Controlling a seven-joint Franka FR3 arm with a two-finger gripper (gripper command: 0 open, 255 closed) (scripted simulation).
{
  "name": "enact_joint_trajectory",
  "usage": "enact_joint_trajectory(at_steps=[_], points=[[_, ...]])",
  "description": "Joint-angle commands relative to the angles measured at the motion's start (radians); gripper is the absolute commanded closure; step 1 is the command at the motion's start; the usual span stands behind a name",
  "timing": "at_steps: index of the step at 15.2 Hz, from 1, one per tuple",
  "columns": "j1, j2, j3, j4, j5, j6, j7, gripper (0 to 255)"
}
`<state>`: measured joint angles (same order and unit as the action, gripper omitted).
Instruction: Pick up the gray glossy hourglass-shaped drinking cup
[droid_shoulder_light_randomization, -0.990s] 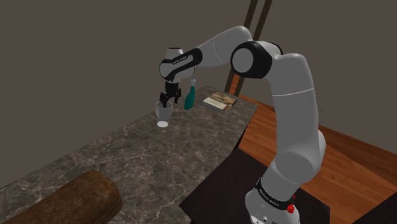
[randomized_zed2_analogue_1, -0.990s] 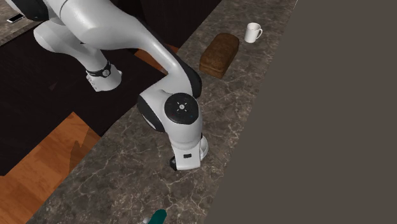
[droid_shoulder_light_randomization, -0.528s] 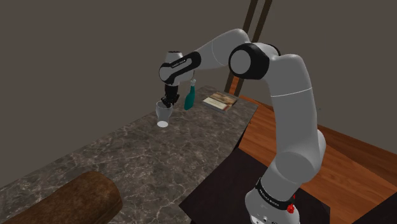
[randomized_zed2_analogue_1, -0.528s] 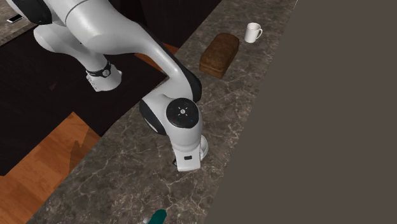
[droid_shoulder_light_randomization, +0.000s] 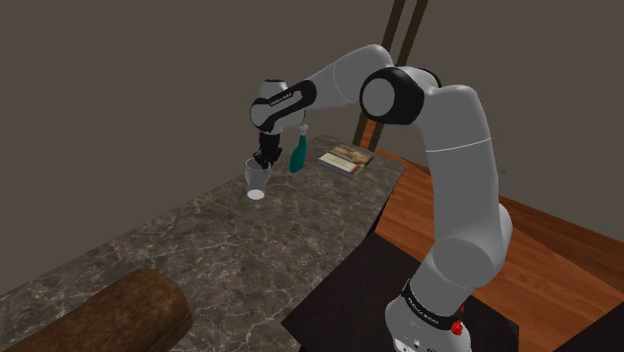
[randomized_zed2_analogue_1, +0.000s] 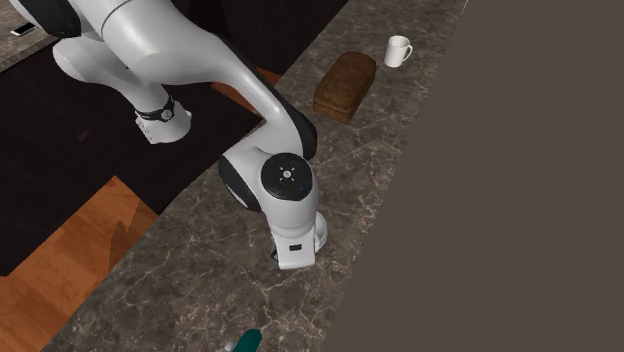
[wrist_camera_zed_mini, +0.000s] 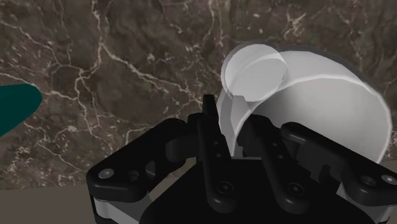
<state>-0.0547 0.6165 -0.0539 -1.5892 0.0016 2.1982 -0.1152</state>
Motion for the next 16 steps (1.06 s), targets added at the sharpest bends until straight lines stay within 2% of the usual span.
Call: enact_joint_trajectory(at_steps=[1, 16], points=[[0.001, -0.011, 0.0, 0.002, 0.0, -0.014, 0.0, 255], [0.002, -0.091, -0.002, 0.058, -0.003, -0.15, -0.001, 255]])
